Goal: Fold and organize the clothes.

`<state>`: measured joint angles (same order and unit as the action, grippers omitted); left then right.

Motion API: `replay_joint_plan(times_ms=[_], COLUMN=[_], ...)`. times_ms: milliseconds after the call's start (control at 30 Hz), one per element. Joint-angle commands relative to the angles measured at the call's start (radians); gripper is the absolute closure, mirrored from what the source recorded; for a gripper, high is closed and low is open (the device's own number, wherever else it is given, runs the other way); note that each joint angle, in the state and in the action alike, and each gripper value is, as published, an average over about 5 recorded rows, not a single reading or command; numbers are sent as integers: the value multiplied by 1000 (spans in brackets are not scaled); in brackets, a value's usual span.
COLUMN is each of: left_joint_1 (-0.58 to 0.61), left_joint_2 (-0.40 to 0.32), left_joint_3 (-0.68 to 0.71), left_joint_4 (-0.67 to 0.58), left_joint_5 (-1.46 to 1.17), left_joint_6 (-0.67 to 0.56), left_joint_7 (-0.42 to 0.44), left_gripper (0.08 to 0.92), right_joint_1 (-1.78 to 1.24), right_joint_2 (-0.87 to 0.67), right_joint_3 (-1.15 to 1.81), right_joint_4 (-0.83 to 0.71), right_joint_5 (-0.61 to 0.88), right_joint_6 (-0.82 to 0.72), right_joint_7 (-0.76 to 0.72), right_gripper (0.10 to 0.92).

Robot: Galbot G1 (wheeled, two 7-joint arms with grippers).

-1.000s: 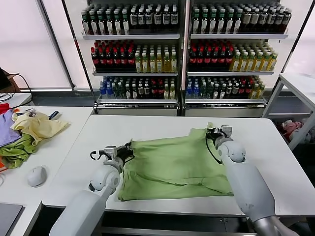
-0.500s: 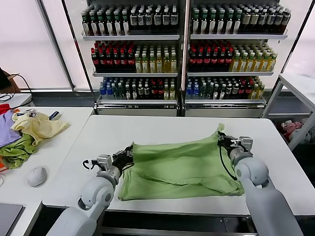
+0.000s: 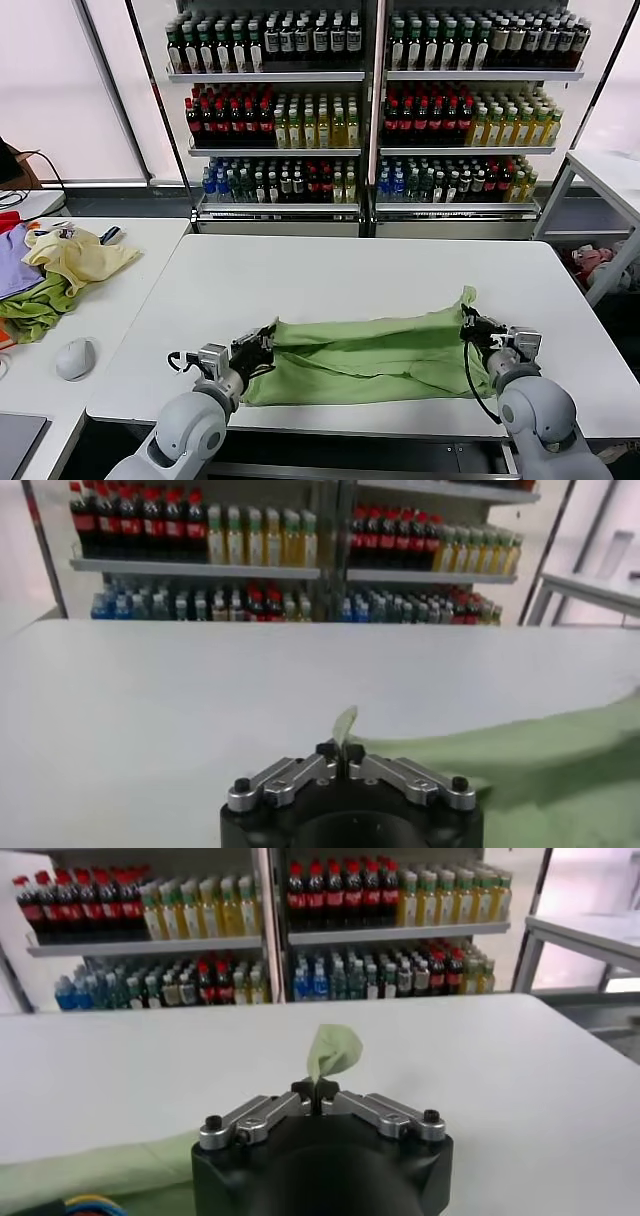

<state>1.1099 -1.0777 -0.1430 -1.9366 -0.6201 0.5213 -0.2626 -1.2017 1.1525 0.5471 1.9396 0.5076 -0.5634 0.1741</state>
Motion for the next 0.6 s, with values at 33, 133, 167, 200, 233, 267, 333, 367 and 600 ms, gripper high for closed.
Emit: replay_joint_plan(times_ms=[33, 133, 167, 200, 233, 267, 333, 367, 600], left_joint_1=[56, 84, 94, 102, 108, 113, 119, 121, 127], left_joint_2=[-1, -18, -29, -43, -59, -77, -114, -133, -214], left_joint_3=[0, -5, -5, -5, -5, -4, -2, 0, 13], left_joint_4=[-23, -48, -51, -50, -46, -38, -16, -4, 47], left_joint_5=[142, 198, 223, 249, 272, 292, 328, 341, 372], left_joint_6=[14, -8, -17, -26, -32, -35, -37, -33, 6], left_joint_7=[2, -39, -58, -79, -98, -116, -149, -162, -220], left_gripper=[783, 696, 670, 644, 610, 584, 523, 497, 298], right_joint_1=[-78, -104, -114, -125, -134, -141, -154, -158, -166], right_joint_2=[16, 20, 21, 23, 26, 29, 35, 38, 45], right_joint_3=[17, 26, 30, 34, 38, 40, 43, 44, 42], right_joint_4=[57, 91, 101, 110, 118, 124, 133, 136, 141], right_joint_5=[-73, -82, -87, -92, -96, -101, -111, -115, -129], right_joint_6=[-1, 10, 13, 17, 20, 22, 26, 27, 30], right_joint_7=[0, -2, -4, -5, -6, -6, -8, -9, -10], right_gripper=[754, 668, 642, 607, 581, 556, 495, 469, 266])
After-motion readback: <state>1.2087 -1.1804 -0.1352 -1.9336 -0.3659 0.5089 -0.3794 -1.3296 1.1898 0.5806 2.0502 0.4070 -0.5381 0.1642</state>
